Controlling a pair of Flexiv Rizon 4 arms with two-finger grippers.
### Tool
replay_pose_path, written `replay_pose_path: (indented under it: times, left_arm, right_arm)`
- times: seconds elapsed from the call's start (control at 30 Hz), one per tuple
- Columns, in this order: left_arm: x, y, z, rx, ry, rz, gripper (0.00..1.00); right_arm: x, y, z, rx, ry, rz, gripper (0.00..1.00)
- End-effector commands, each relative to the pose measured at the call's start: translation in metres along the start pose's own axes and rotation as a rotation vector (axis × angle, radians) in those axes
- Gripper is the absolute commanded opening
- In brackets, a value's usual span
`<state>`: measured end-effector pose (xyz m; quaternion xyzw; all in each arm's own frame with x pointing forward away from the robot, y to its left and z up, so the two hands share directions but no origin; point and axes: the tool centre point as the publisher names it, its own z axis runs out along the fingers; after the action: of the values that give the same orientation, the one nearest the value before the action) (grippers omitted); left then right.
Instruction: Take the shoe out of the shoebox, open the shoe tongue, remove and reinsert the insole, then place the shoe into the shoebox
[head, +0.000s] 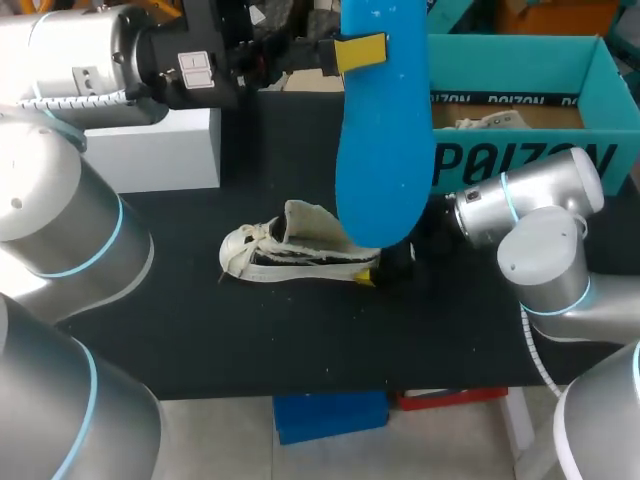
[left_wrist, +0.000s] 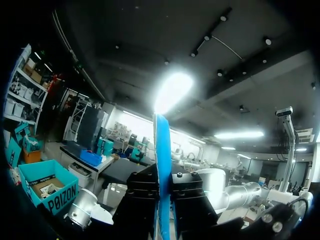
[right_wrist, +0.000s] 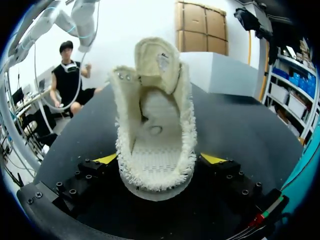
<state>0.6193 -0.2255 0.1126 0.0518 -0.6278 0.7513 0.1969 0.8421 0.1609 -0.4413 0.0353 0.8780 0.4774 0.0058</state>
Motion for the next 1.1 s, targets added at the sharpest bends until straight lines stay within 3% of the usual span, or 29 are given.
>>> replay_pose_path:
  times: [0.03, 0.2, 0.3, 0.4, 0.7, 0.8, 1.1]
  left_arm:
    - [0.0, 0.0, 0.001, 0.0, -0.002, 0.0, 0.0]
    - [0.0, 0.0, 0.001, 0.0, -0.002, 0.0, 0.0]
    - [0.0, 0.0, 0.001, 0.0, -0.002, 0.0, 0.0]
    - [0.0, 0.0, 0.001, 0.0, -0.002, 0.0, 0.0]
    - [0.0, 0.0, 0.001, 0.0, -0.002, 0.0, 0.0]
    - [0.0, 0.0, 0.001, 0.0, -0.002, 0.0, 0.0]
    - [0.0, 0.0, 0.001, 0.0, -0.002, 0.0, 0.0]
  right_arm:
    - [-0.004, 0.009, -0.02, 0.124, 0.031, 0.001, 1.0]
    - [-0.005, 0.014, -0.037, 0.242, 0.045, -0.003, 1.0]
    - [-0.005, 0.019, -0.043, 0.376, 0.052, -0.026, 1.0]
    - [-0.005, 0.022, -0.046, 0.519, 0.056, -0.058, 1.0]
    - [-0.002, 0.026, -0.044, 0.793, 0.013, -0.091, 1.0]
    - [0.0, 0.028, -0.043, 0.865, -0.003, -0.086, 1.0]
    - [0.002, 0.03, -0.033, 0.968, 0.016, -0.084, 1.0]
